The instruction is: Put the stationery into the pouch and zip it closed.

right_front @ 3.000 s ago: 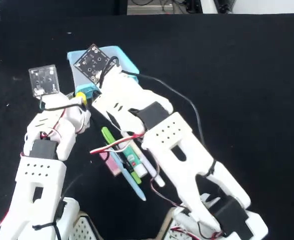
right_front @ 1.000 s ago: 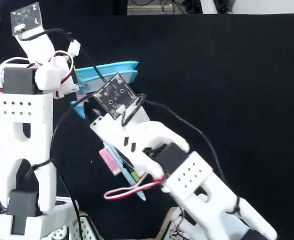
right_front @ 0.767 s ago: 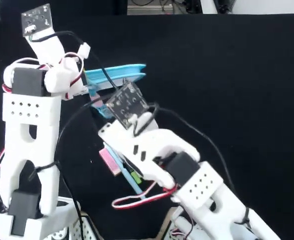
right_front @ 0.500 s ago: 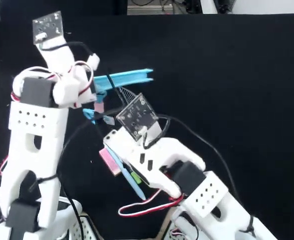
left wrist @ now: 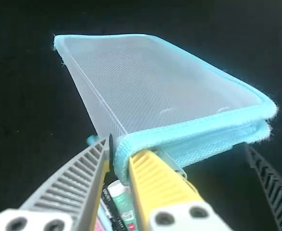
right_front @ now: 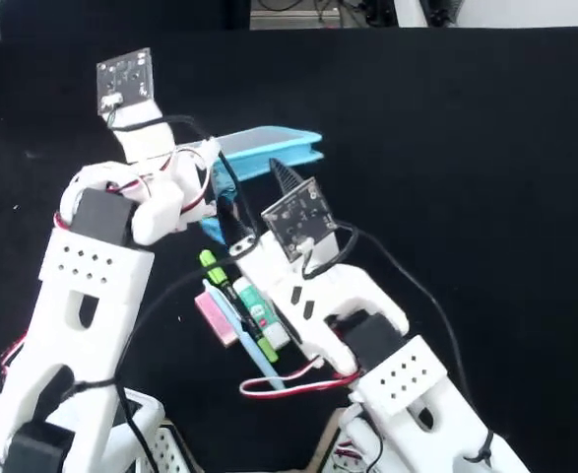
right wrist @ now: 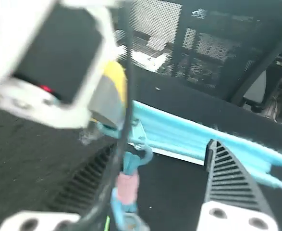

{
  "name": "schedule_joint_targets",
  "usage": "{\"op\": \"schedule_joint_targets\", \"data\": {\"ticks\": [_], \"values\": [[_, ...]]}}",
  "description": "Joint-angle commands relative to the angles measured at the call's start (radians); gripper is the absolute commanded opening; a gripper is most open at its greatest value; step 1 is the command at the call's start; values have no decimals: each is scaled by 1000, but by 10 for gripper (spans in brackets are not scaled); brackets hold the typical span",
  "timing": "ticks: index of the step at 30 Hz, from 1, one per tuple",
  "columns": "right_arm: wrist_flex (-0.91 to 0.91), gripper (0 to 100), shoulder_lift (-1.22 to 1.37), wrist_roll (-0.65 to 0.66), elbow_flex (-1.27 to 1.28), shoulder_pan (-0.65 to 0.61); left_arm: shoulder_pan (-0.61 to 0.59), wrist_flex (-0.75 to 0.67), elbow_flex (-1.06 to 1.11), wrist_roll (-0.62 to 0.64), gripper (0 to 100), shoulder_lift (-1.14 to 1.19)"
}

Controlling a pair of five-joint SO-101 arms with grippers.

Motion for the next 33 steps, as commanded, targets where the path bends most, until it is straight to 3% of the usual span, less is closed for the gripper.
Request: {"op": "schedule_joint_targets", "data": {"ticks": [1,8,15,22,27,33], "values": [[-46,273,-18,-6,12,23,8,-55,13,37,33,-55],[-46,270,-18,-97,28,26,5,-55,-39,51,33,-77],[-28,270,-27,-345,22,69,5,-61,-102,245,37,-66],[161,270,-177,-347,-68,87,5,-112,-91,250,55,-64],[238,270,-374,-224,-58,81,4,-112,-61,212,37,-64],[-37,270,-300,-222,127,40,13,-104,-99,287,36,-75]]}}
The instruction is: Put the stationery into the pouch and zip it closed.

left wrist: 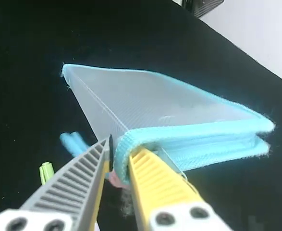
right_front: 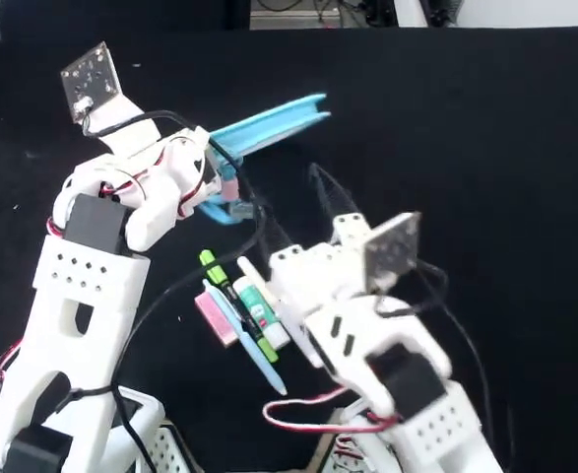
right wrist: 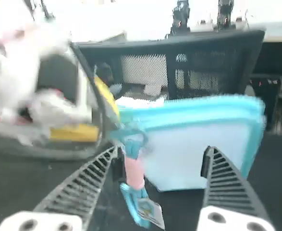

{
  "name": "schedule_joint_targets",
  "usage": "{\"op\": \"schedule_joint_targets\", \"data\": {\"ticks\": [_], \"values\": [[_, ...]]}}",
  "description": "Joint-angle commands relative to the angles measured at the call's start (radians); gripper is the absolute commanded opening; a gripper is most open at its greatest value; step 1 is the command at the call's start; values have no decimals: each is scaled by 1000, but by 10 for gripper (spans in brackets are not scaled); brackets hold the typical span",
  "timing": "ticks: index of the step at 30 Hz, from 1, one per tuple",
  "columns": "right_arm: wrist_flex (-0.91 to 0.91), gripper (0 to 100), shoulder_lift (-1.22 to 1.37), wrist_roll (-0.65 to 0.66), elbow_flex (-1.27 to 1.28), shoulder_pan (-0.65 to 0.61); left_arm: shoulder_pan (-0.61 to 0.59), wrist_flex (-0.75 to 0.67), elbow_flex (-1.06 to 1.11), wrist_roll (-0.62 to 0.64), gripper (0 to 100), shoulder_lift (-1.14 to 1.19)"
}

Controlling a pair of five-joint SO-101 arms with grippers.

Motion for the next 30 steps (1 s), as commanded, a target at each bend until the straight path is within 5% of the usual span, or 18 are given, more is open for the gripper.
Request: {"op": "schedule_joint_targets", "data": {"ticks": [1,11,19,30], "values": [[-150,270,87,11,22,-11,12,-14,-82,63,36,-40],[-107,273,323,14,-117,-35,18,64,-28,64,36,-37],[-173,270,423,14,-127,-35,13,133,-27,-161,33,-41],[-308,257,575,17,-136,-23,10,137,8,-175,33,-41]]}}
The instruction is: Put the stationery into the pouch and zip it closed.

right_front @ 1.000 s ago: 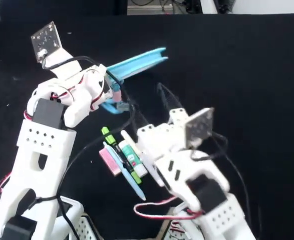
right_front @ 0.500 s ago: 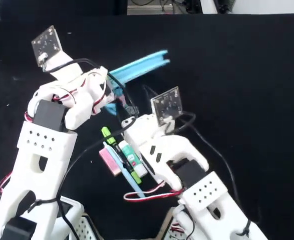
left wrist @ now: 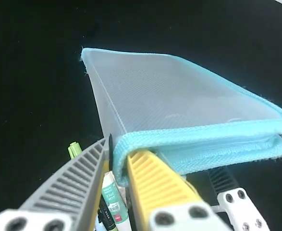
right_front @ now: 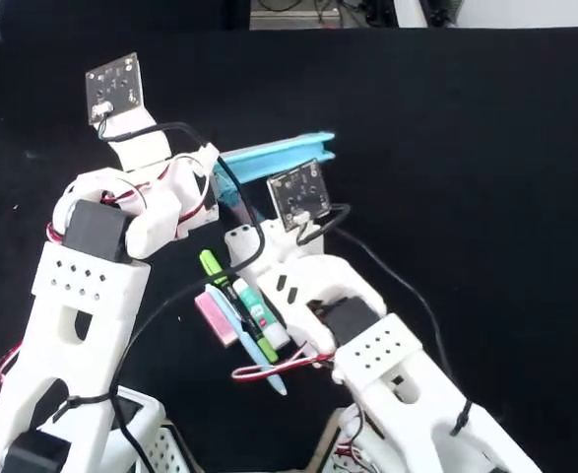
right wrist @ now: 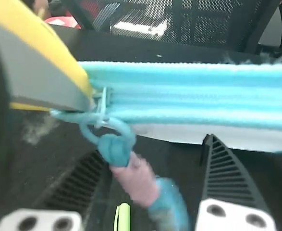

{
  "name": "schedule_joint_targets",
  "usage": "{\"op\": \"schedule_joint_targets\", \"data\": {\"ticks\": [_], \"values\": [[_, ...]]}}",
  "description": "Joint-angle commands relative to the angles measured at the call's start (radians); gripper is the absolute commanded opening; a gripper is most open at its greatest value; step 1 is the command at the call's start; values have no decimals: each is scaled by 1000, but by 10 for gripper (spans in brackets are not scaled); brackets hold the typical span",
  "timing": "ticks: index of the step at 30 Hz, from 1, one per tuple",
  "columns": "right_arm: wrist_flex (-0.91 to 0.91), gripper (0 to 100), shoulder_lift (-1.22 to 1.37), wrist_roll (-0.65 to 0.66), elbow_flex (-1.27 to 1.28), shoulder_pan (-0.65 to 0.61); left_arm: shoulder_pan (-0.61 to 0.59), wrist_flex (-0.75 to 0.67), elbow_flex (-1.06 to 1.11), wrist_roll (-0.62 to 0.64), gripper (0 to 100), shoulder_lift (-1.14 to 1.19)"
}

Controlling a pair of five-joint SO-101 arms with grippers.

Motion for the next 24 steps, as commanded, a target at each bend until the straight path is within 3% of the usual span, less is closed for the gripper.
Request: {"op": "schedule_joint_targets", "data": {"ticks": [1,4,6,14,24], "values": [[-31,224,8,11,-67,23,-12,-5,-1,-8,33,-21],[-29,10,-28,49,-56,25,-12,-5,-1,-8,33,-21],[-2,49,-85,106,-42,25,-12,-5,-1,-8,33,-18],[331,11,-456,206,-54,98,-13,-6,-8,-6,33,-20],[272,11,-394,210,-71,259,-36,0,-8,-6,33,-23]]}}
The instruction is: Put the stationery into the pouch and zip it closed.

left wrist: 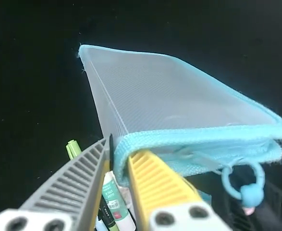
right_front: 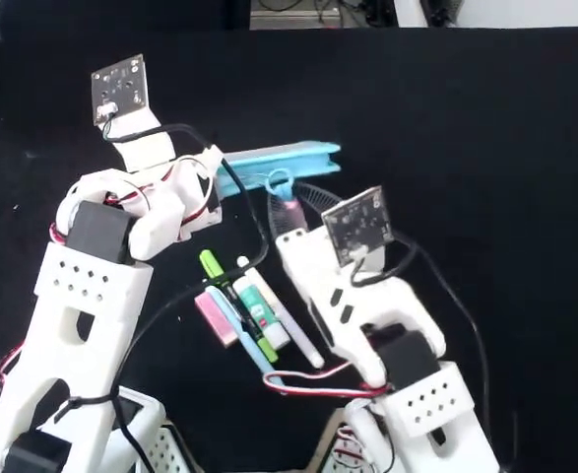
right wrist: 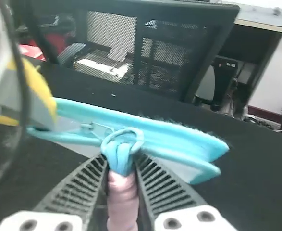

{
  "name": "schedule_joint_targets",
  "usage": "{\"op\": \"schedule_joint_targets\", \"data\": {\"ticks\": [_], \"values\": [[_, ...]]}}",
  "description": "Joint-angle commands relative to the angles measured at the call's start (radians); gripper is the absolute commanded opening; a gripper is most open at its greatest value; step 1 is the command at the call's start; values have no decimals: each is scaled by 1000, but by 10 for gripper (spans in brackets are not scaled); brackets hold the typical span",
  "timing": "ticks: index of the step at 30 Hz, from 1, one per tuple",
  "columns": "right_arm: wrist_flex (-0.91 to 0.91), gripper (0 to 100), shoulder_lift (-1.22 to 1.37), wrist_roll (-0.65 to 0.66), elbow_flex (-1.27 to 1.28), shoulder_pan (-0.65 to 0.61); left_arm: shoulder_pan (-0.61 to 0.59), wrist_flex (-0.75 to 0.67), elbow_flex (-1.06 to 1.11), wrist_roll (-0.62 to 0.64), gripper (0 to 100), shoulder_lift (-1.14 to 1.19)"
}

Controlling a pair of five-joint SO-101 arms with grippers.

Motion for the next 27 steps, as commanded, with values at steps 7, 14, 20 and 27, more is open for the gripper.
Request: {"op": "schedule_joint_targets", "data": {"ticks": [7,14,20,27], "values": [[-64,11,84,0,-128,173,-159,3,-13,-12,33,-20],[11,11,82,-2,-214,230,-173,3,-64,-81,33,-20],[127,11,85,-2,-320,245,-168,153,-265,-83,33,-8],[181,11,90,5,-363,175,-168,281,-458,-190,33,-8]]}}
